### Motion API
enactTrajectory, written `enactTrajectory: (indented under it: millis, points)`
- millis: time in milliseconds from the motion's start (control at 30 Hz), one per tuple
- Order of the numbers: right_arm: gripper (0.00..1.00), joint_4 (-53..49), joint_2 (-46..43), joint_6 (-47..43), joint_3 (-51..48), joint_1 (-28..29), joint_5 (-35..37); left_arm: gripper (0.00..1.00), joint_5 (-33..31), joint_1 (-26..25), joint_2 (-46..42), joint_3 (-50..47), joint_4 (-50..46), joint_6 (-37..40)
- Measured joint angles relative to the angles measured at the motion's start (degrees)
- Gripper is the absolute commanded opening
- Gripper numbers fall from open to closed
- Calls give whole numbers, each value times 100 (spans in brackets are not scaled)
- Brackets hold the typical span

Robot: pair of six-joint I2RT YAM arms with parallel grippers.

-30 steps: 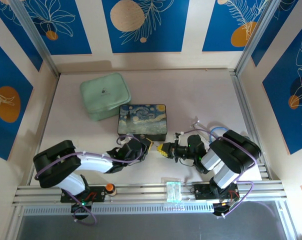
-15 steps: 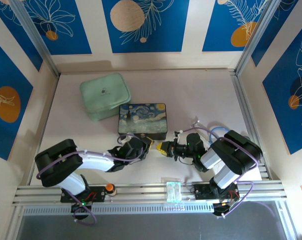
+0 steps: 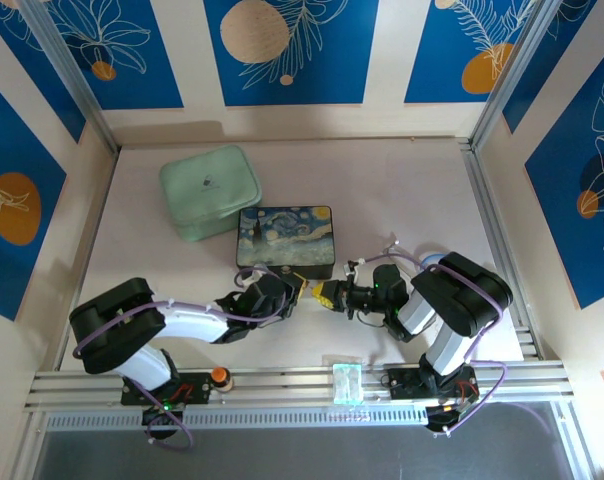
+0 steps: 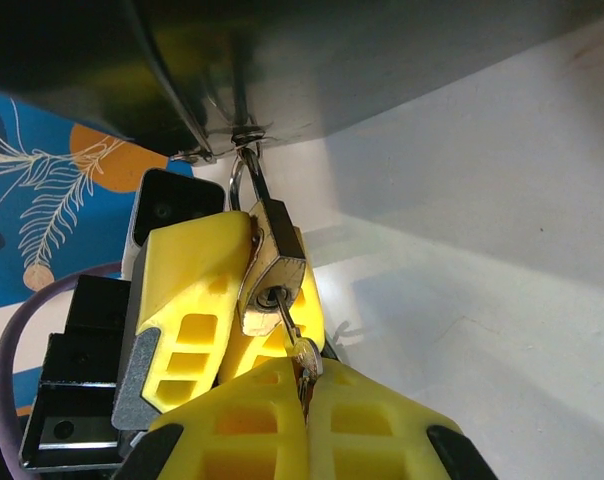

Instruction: Unlock the padlock with the key

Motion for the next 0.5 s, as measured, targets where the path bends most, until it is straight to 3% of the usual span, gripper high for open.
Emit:
enactTrajectory:
  millis: [433, 500]
  points:
    - [0, -144, 111, 26, 343, -138, -444, 0, 50, -9, 0, 72, 50, 232]
    - [4, -186, 111, 22, 363, -133, -452, 0, 35, -9, 0, 72, 46, 247]
